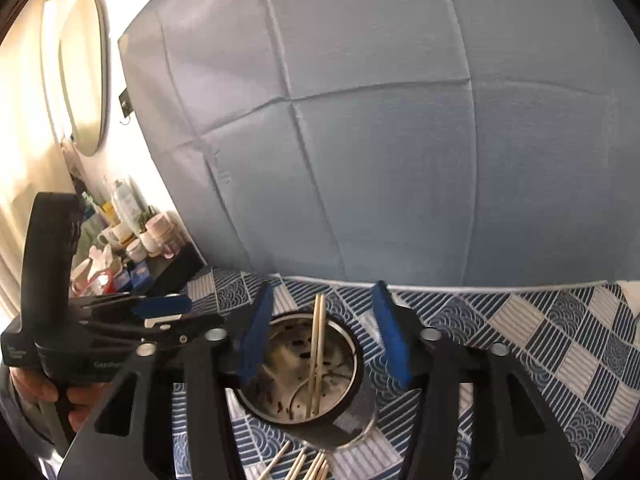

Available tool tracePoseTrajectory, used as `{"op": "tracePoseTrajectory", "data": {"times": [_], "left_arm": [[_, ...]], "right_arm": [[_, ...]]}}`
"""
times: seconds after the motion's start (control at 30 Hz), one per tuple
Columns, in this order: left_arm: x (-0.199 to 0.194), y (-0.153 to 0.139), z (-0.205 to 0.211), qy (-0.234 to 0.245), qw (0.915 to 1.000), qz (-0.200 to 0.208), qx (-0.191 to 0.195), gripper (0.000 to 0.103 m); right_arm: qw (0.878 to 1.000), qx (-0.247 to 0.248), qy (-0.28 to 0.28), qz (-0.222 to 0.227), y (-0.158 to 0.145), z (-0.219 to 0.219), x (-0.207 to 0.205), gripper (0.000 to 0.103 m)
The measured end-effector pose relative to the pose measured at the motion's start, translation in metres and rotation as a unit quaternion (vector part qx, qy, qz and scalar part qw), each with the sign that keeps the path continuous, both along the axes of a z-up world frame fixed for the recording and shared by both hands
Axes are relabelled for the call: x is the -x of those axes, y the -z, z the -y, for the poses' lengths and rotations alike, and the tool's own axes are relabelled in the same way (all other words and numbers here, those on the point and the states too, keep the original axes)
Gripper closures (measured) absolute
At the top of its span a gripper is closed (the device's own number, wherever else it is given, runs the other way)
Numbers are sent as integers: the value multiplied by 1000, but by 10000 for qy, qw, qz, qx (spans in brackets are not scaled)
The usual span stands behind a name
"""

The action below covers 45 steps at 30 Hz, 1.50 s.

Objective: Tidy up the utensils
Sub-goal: 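Open the left tool over the holder and move back toward the chopsticks, then grasp another chopstick with the left tool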

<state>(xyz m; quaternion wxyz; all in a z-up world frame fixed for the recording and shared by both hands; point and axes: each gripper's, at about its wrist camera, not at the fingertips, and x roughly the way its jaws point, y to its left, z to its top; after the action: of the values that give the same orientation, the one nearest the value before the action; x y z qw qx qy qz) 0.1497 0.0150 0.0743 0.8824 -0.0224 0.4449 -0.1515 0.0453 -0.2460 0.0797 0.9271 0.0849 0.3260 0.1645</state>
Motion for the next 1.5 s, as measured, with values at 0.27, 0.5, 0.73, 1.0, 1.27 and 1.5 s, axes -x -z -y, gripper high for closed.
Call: {"op": "tracePoseTrajectory", "data": {"times": [0.27, 0.5, 0.73, 1.0, 1.27, 1.5], "left_arm": [[25, 11, 5, 208, 9992, -130, -317, 20], [44, 40, 5, 338, 9968, -467, -550, 15], [60, 77, 12, 479, 9904, -877, -951, 12], [82, 131, 12, 532, 9786, -1479, -1330, 12], [99, 160, 12, 589, 9709, -1815, -1446, 12], [108, 178, 14, 623, 9663, -1961, -1545, 11]], "right_arm": [[9993, -103, 140, -346, 9, 8, 17, 40], [9968, -366, 316, -642, 25, 25, 40, 35], [9932, -353, 280, -1070, 54, 34, 62, 30], [9832, -30, 80, -1821, 106, 23, 81, 30], [9681, 436, -23, -2465, 155, 9, 99, 30], [9576, 968, -31, -2713, 176, -3, 108, 30]]}}
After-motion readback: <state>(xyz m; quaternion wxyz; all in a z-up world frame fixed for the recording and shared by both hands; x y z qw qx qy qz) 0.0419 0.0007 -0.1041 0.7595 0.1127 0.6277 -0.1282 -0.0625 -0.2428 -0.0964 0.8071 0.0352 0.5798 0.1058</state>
